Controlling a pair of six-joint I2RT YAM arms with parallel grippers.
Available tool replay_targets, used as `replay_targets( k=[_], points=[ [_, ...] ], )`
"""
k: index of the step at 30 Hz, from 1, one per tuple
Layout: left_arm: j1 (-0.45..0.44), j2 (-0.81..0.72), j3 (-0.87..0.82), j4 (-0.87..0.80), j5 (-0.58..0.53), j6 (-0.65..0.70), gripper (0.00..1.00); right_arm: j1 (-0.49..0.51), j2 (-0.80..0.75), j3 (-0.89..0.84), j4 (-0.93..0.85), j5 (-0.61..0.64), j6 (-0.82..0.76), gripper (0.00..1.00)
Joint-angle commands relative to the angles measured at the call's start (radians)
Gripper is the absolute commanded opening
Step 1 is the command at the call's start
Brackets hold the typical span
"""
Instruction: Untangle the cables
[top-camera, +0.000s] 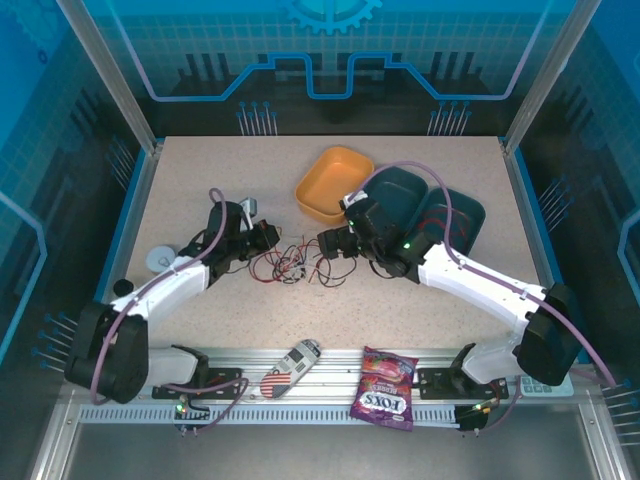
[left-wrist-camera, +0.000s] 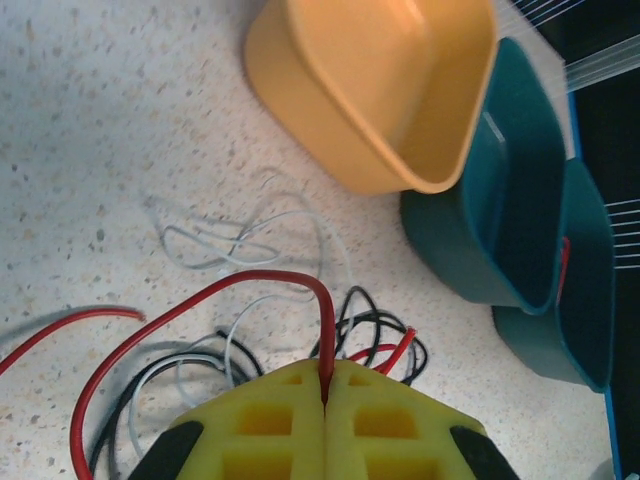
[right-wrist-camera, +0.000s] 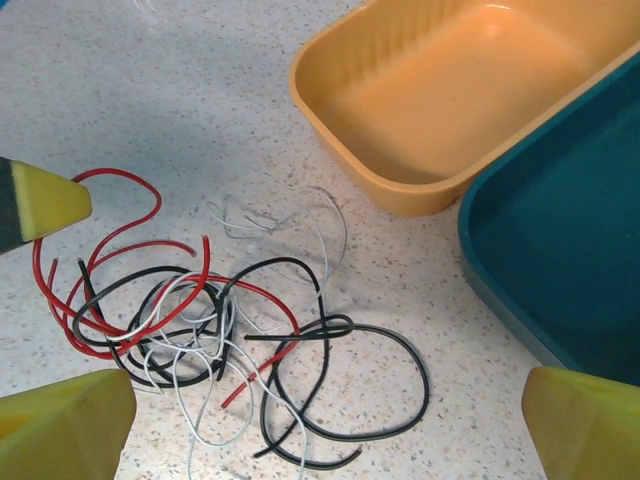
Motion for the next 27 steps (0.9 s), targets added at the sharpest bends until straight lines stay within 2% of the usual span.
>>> replay_targets(
  k=[1, 8, 14, 21, 27],
  points=[
    [-0.010, -0.093, -0.032, 0.052, 0.000, 0.081, 0.00, -0.020, -0.029, -0.020, 0.070, -0.090, 0.011, 1.00],
    [-0.011, -0.268, -0.069, 0.099, 0.077, 0.175, 0.00, -0.059, -0.027, -0.050, 0.181, -0.300, 0.030, 1.00],
    [-0.013, -0.352, -0.106, 0.164, 0.100, 0.233, 0.00, -0.090, -0.008, -0.048, 0.233, -0.436, 0.075, 0.98],
    [-0.034, -0.304, -0.135, 0.245, 0.107, 0.277, 0.00, -0.130, 0.011, -0.030, 0.234, -0.517, 0.187, 0.99],
    [-0.148, -0.248, -0.142, 0.293, 0.067, 0.387, 0.00, -0.185, -0.004, -0.065, 0.264, -0.551, 0.352, 1.00]
  ],
)
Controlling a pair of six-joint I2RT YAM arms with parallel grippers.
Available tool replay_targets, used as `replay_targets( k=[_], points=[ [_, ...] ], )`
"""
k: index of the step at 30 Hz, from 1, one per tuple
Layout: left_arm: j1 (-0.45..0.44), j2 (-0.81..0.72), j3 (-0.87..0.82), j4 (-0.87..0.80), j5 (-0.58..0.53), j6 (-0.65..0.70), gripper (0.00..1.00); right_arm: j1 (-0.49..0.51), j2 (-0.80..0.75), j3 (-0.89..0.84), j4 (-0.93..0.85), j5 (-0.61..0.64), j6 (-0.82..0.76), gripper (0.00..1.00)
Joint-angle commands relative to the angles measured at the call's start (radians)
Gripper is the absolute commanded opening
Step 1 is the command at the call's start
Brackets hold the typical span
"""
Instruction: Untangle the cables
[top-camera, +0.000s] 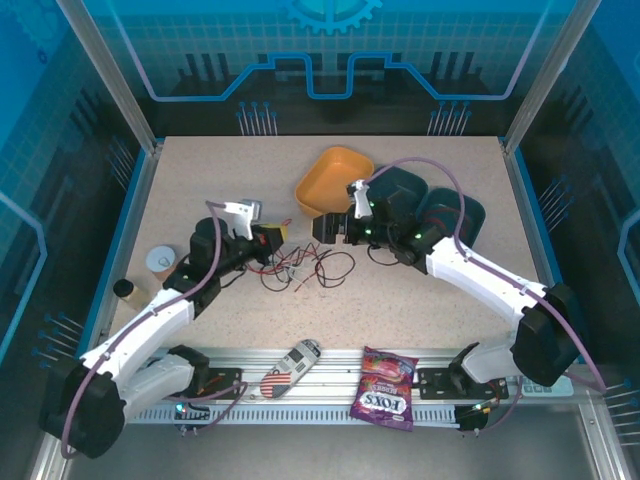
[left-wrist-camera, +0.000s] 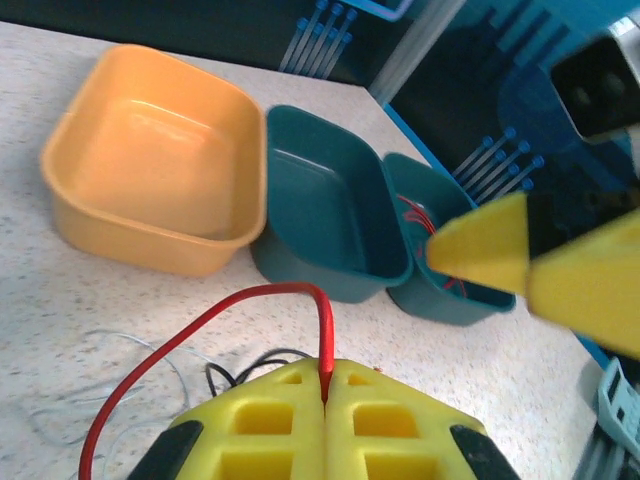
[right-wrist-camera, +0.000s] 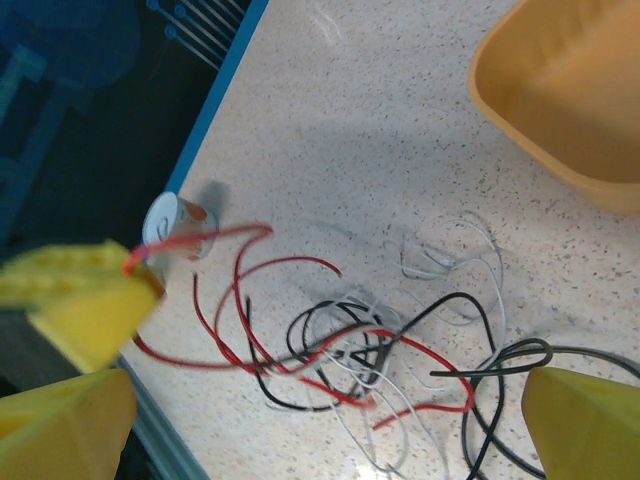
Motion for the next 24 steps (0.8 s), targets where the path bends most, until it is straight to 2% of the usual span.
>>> replay_targets(
  k=[1, 4, 8, 17, 24],
  points=[
    [-0.062, 0.019, -0.011, 0.084, -0.002, 0.112, 0.00, -0.037, -0.010, -0.029, 0.056, -0.060, 0.138, 1.00],
    [-0.123, 0.039, -0.013, 0.114, -0.034, 0.187, 0.00, -0.067, -0.011, -0.055, 0.094, -0.106, 0.210, 0.97],
    [-0.198, 0.068, -0.009, 0.126, -0.146, 0.274, 0.00, -0.086, 0.002, -0.071, 0.110, -0.155, 0.280, 0.85],
    [-0.267, 0.132, -0.015, 0.156, -0.224, 0.328, 0.00, -0.098, 0.068, -0.103, 0.218, -0.228, 0.364, 0.71],
    [-0.281, 0.148, -0.011, 0.155, -0.234, 0.336, 0.00, -0.084, 0.137, -0.119, 0.318, -0.277, 0.428, 0.62]
  ],
)
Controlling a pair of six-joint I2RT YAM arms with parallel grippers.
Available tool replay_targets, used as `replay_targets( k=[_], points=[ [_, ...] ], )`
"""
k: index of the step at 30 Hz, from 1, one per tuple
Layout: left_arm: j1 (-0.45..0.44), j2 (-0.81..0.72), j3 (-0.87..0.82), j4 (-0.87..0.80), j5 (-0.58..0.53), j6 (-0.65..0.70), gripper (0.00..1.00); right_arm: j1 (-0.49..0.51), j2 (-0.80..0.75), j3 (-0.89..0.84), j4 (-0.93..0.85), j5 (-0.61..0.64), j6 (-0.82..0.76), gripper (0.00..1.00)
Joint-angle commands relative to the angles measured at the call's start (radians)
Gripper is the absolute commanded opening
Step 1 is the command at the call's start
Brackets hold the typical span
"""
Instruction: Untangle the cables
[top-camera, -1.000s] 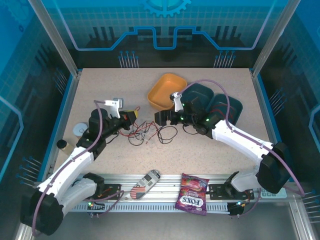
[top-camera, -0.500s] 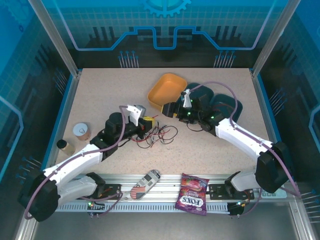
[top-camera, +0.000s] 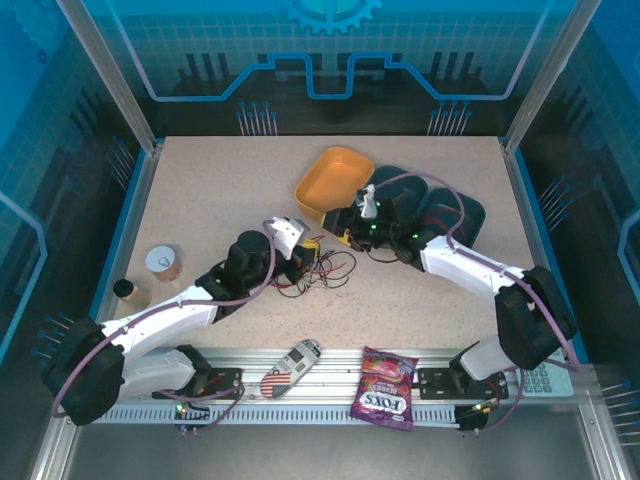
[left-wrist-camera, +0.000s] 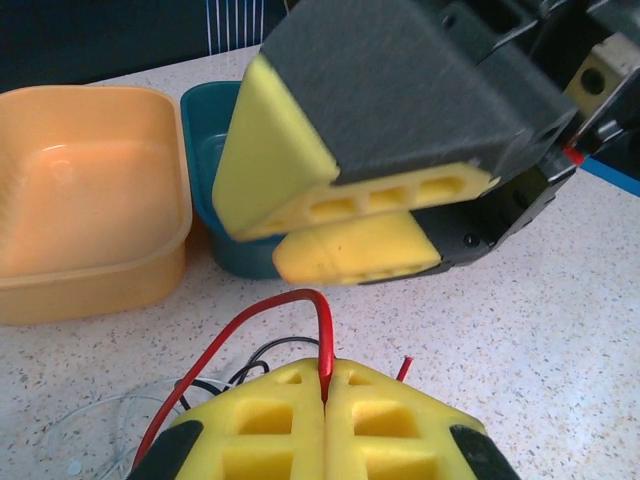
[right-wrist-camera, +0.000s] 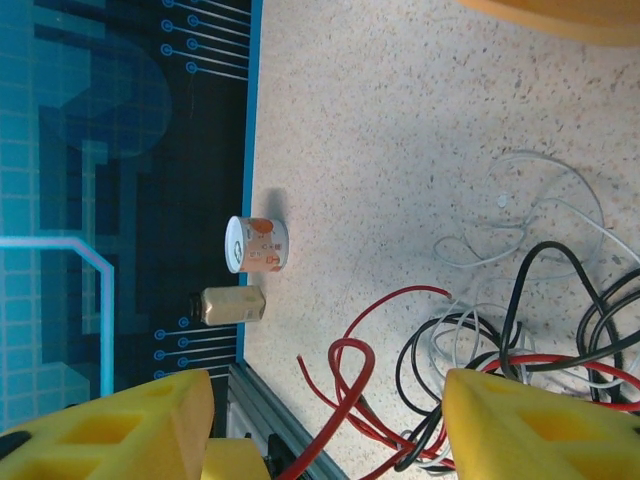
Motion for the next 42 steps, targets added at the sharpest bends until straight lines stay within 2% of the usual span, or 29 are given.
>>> replay_targets(
  k=[1, 10, 16, 19, 25, 27, 30, 33, 37, 38, 42],
  points=[
    [-0.010, 0.007, -0.009, 0.042, -0.023, 0.027, 0.00, 0.011, 0.038, -0.004, 0.082, -0.049, 0.048, 0.62],
    [-0.013, 0.038, -0.003, 0.038, -0.032, 0.029, 0.00, 0.053, 0.115, 0.018, 0.146, -0.073, 0.075, 0.50],
    [-0.015, 0.044, 0.000, 0.003, -0.036, 0.033, 0.00, 0.058, 0.133, 0.020, 0.214, -0.093, 0.096, 0.34],
    [-0.015, 0.032, -0.008, -0.010, -0.040, 0.034, 0.00, 0.058, 0.123, 0.030, 0.189, -0.090, 0.072, 0.27],
    [-0.014, 0.009, -0.024, -0.050, -0.056, 0.031, 0.04, 0.056, 0.085, 0.051, 0.098, -0.071, 0.010, 0.02],
    [-0.014, -0.004, -0.031, -0.057, -0.057, 0.023, 0.08, 0.056, 0.073, 0.059, 0.069, -0.062, -0.013, 0.00],
    [-0.014, -0.037, -0.036, -0.059, -0.035, 0.006, 0.29, 0.056, 0.056, 0.075, 0.021, -0.043, -0.050, 0.00],
    [-0.014, -0.077, -0.037, -0.067, 0.028, 0.010, 0.67, 0.055, 0.041, 0.095, -0.027, -0.024, -0.087, 0.00],
    [-0.014, -0.135, -0.040, -0.079, 0.093, 0.007, 0.95, 0.055, 0.013, 0.119, -0.093, 0.010, -0.138, 0.00],
    [-0.015, -0.151, -0.040, -0.085, 0.101, 0.004, 0.99, 0.055, 0.005, 0.126, -0.113, 0.022, -0.154, 0.00],
    [-0.013, -0.225, -0.052, -0.098, 0.099, -0.012, 0.99, 0.052, -0.035, 0.150, -0.199, 0.069, -0.215, 0.00]
  ],
)
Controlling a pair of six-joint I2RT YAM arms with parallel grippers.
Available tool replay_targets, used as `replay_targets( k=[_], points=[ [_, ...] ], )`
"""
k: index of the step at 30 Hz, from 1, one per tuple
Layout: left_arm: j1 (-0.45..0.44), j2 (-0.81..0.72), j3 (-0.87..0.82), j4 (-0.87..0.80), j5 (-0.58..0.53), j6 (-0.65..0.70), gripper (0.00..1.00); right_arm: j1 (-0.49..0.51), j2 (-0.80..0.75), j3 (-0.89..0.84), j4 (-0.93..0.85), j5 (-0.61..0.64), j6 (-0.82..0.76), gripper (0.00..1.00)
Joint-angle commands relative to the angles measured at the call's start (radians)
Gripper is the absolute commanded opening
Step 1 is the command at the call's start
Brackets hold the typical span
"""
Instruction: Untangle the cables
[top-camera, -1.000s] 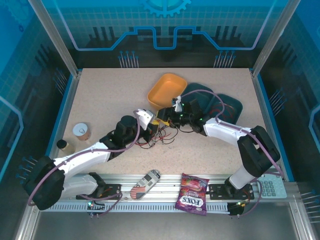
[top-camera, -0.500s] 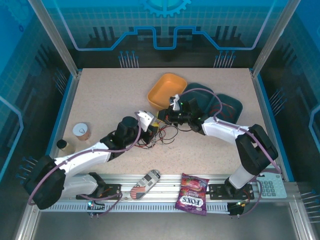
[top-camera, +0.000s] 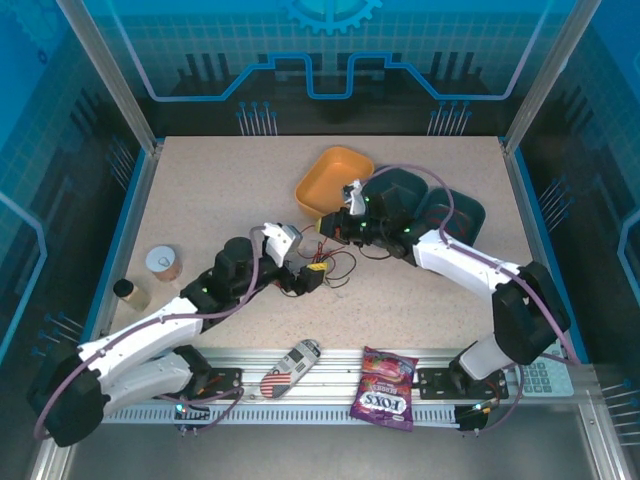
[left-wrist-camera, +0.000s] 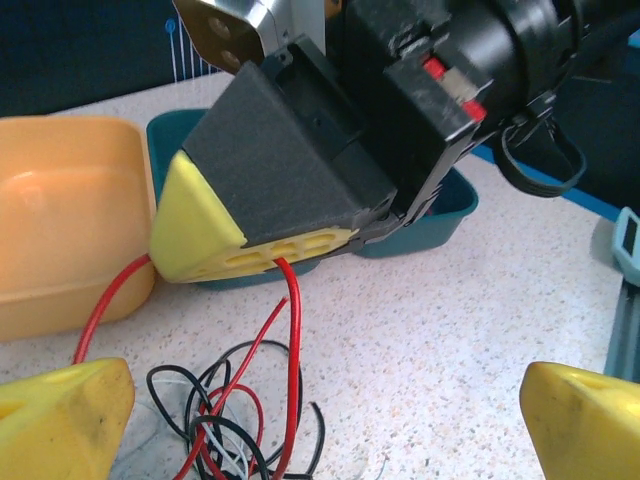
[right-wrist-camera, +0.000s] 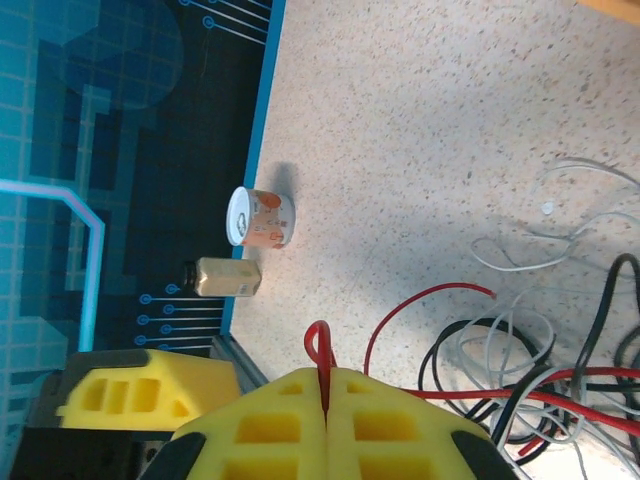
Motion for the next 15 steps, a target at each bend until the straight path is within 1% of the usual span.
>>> replay_targets(
  k=[1, 5, 8, 13, 15],
  points=[
    [-0.003, -0.073, -0.028, -0.015, 0.032, -0.014, 0.99, -0.003, -0.060, 0.048, -0.115, 0.059, -0.093, 0.00],
    [-0.003, -0.158, -0.054, -0.001, -0.017, -0.023, 0.99, -0.015, -0.120, 0.073, -0.201, 0.117, -0.152, 0.00],
    [-0.002, -0.194, -0.078, 0.015, -0.086, -0.036, 0.99, -0.028, -0.168, 0.091, -0.261, 0.148, -0.189, 0.00],
    [-0.002, -0.191, -0.096, 0.011, -0.236, -0.087, 0.99, -0.038, -0.246, 0.152, -0.364, 0.196, -0.265, 0.00],
    [-0.001, -0.176, -0.096, 0.001, -0.270, -0.110, 0.99, -0.037, -0.263, 0.184, -0.404, 0.205, -0.291, 0.00]
  ],
)
